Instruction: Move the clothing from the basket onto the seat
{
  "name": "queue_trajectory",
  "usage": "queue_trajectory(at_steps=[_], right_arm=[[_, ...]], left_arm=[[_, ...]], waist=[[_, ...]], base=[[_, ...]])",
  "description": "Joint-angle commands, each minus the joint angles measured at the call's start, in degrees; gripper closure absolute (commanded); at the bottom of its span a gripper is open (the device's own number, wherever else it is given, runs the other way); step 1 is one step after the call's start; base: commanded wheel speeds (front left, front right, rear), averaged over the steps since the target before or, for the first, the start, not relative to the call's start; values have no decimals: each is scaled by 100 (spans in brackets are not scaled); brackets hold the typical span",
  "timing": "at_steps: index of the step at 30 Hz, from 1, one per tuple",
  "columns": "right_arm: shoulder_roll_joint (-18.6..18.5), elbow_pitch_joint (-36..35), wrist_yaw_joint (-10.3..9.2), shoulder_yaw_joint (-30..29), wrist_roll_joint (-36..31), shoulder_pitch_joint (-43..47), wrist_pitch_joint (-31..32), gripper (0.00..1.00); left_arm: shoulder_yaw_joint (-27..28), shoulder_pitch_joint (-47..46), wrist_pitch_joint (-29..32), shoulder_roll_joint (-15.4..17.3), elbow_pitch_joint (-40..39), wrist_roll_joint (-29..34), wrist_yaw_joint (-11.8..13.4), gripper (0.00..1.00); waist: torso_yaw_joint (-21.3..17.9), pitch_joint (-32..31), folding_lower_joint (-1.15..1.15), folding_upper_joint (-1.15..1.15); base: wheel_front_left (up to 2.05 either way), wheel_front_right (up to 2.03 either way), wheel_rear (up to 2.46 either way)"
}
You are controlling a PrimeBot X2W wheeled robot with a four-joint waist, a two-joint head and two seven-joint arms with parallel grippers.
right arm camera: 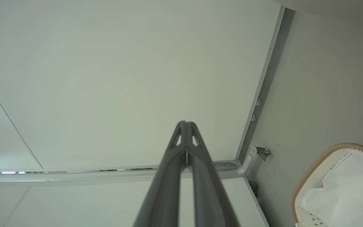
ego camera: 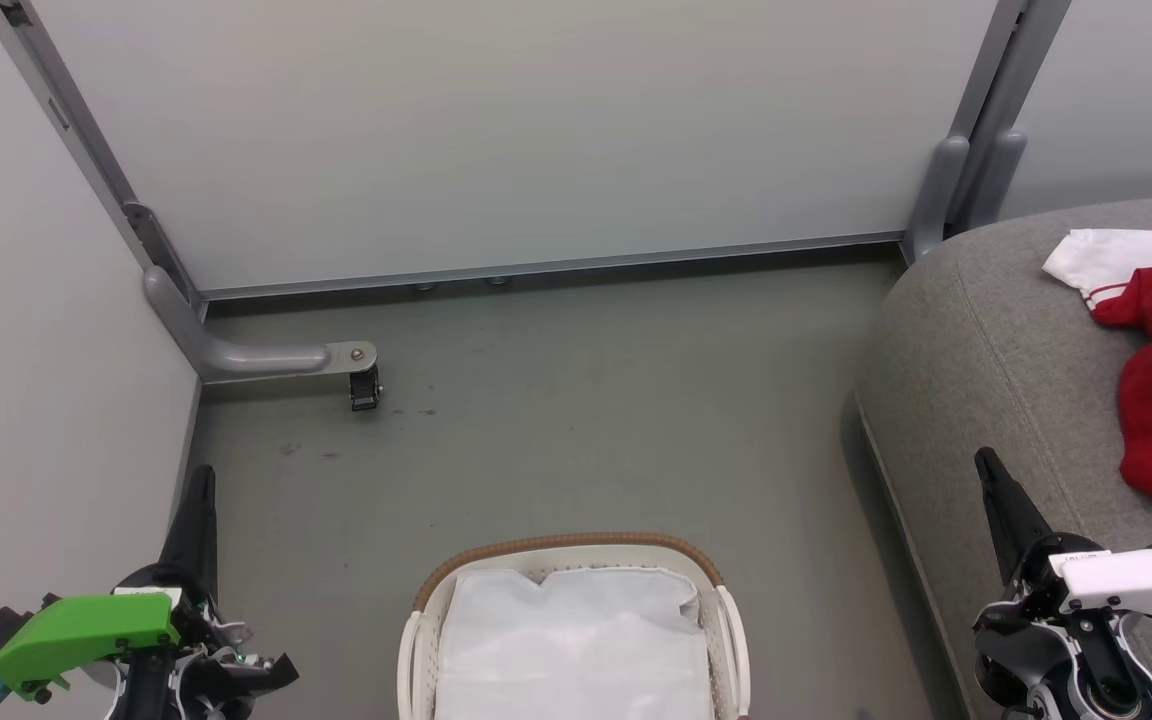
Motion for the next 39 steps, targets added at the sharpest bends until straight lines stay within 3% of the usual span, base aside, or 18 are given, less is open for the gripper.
queue_trajectory(at_steps=[1, 39], right_arm=[[-34, -22, 0, -11, 20, -49, 16, 100], [-35, -22, 0, -10, 21, -48, 16, 100]], left_arm=[[16, -65, 25, -5, -10, 26, -7, 100], [18, -66, 27, -6, -11, 30, -7, 100]], waist=[[0, 0, 0, 0], [0, 0, 0, 0]], base=[[0, 0, 0], [0, 0, 0]])
